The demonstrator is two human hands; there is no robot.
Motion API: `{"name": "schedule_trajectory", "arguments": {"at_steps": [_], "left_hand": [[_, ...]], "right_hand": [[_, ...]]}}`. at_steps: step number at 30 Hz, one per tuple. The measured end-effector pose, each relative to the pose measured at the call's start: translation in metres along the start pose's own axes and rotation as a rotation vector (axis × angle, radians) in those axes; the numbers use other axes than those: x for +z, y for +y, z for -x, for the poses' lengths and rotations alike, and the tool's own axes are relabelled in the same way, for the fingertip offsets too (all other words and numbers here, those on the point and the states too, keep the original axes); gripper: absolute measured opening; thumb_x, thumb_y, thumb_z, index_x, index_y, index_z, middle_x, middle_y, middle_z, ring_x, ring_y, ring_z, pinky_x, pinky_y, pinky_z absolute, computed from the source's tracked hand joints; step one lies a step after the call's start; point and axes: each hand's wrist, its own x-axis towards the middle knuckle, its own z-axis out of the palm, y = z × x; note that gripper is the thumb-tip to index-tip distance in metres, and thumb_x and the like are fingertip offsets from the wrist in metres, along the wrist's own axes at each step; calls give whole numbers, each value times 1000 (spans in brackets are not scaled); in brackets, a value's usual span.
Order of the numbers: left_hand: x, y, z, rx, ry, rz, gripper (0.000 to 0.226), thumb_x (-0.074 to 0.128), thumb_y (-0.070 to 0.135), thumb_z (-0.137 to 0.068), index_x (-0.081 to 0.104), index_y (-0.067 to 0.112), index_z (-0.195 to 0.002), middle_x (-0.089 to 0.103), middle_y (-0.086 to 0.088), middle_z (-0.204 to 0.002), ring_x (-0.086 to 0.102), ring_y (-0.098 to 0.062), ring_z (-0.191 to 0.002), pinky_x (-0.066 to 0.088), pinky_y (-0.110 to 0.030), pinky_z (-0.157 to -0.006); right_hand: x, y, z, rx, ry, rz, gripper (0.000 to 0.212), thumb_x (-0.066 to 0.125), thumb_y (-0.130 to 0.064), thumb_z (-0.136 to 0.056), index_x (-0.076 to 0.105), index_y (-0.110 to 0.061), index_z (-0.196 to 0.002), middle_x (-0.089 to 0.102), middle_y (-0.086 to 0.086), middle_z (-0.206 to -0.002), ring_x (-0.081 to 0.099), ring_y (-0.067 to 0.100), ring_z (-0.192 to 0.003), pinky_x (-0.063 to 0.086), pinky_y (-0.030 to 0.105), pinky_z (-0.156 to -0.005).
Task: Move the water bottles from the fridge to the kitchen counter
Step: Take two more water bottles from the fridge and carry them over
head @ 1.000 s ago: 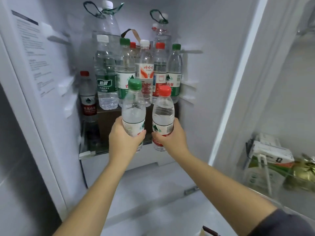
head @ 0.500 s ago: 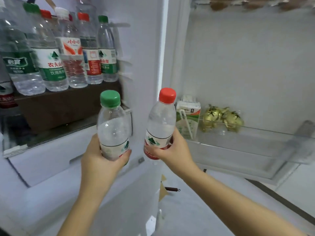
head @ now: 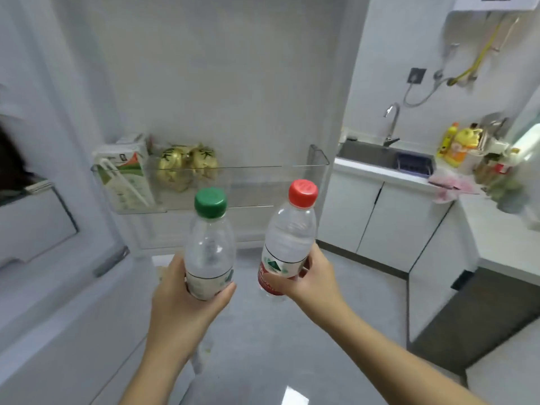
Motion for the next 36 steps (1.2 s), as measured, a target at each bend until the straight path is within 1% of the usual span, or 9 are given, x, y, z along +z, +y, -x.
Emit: {"name": "schedule_trajectory", "arguments": {"at_steps": [5,10,13,17,22,25,29,33,36], "left_hand": [[101,26,25,78,-105,1,53,88,18,-61,56,36,-99,66,14,-89,62,-4,-80,52,-29,-65],[185,56,47,102,-224,54,58,88,18,-64,54,39,-106,67,13,-96,62,1,-83,47,-13,-61],[226,70,53,114,-289,79,57,87,19,-63,53,42,-103,67,10,-99,63,0,-85,49,-20,-66],[273,83,52,115,-384,106,58,87,22,-63,54,40,-107,66,12,-102,64,-5,-92,52,-26,-72],[343,96,31,128,-487,159,57,87,21,-63,54,44,-102,66,14,-100,64,-7,-91,53,-30,-74],[392,102,11,134,-546,193,57,87,19,-63,53,46,-101,66,14,-100,64,-7,-91,52,-26,-71],[462,114,-25,146,-628,231,54,86,19,-62,56,40,-102,67,11,-97,65,-12,-89,54,-34,-73],[525,131,-54,160,-697,242,53,85,19,-63,56,37,-104,67,9,-98,65,-13,-89,56,-39,-75],[570,145,-66,177,-748,252,52,85,17,-64,56,38,-102,67,9,-97,65,-11,-88,57,-39,-75]], "right_hand": [[-104,23,25,52,139,32,46,86,-8,-71,58,-31,-99,71,-19,-90,68,1,-80,54,16,-63],[-191,41,46,91,234,86,49,85,-10,-74,51,-39,-94,64,-40,-79,62,-17,-77,49,7,-60],[-232,52,54,117,309,105,49,85,-11,-74,51,-39,-95,67,-29,-79,62,-17,-78,49,6,-61],[-271,65,56,111,415,106,54,86,-9,-71,54,-39,-101,68,-19,-90,64,-12,-86,51,8,-65],[-323,92,39,135,537,108,54,87,-8,-69,57,-35,-105,71,-25,-95,68,-3,-92,54,14,-70],[-358,109,15,156,601,128,56,87,-8,-68,57,-36,-106,71,-22,-95,67,-6,-91,51,9,-69],[-408,128,-28,190,672,137,57,88,-8,-69,56,-38,-106,69,-26,-94,64,-14,-90,49,5,-67],[-452,144,-65,238,739,161,58,89,-16,-68,57,-33,-113,69,-18,-102,65,-11,-91,50,6,-70],[-484,159,-77,250,823,167,53,89,-17,-67,59,-34,-108,72,-21,-96,67,-6,-92,52,11,-72]]}}
